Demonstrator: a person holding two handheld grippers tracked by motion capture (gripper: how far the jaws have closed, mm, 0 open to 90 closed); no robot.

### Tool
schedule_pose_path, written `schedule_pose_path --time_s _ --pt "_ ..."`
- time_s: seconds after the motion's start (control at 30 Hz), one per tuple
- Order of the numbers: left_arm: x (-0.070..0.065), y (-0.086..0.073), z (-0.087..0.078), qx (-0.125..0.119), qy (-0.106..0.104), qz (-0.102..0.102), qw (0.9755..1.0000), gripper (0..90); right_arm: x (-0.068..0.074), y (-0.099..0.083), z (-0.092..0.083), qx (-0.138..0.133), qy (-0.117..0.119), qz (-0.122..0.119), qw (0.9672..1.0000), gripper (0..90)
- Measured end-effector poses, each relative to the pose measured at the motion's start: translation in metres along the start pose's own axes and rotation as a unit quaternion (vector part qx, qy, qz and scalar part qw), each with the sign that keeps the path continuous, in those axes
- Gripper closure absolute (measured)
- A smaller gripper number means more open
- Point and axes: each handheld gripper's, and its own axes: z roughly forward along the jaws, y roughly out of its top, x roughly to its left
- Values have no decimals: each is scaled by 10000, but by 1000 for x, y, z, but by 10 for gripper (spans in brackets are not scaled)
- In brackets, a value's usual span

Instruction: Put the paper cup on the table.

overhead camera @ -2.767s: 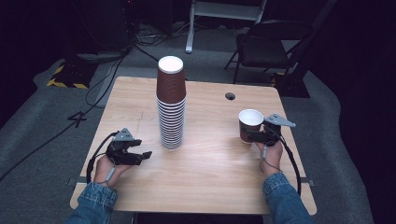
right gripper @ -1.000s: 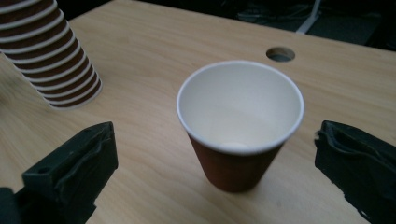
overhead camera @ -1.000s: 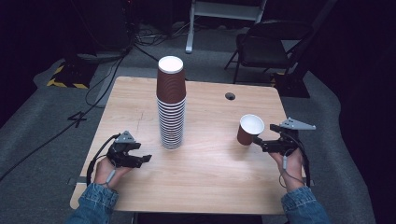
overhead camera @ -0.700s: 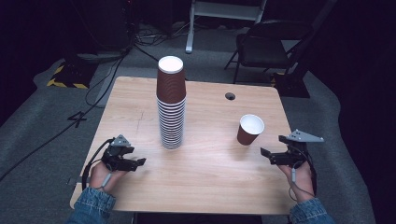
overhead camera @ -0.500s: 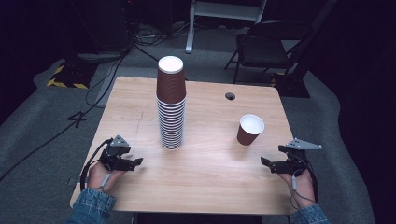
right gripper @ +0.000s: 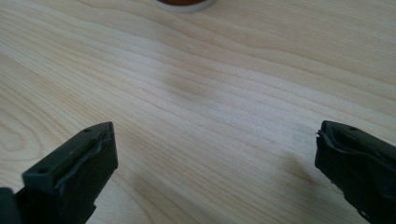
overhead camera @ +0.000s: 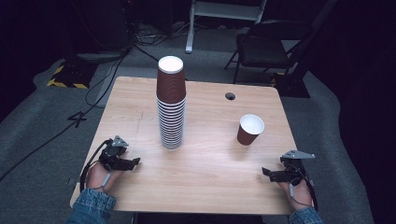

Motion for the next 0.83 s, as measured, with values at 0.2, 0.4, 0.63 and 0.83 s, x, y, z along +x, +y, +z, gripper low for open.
schedule_pose_path --time_s 0.2,0.4,0.63,0.83 --pt "-1 -2 6 -159 106 123 9997 128 -2 -6 7 9 -249 -130 9996 0" --pt "-1 -2 14 -378 135 107 9991 39 -1 -8 8 -122 -252 -123 9995 0" --pt "-1 -1 16 -354 182 67 9992 17 -1 -7 9 -124 -269 -106 9995 0" --pt "-3 0 16 -344 212 24 9992 11 -1 -7 9 -124 -274 -103 9995 0"
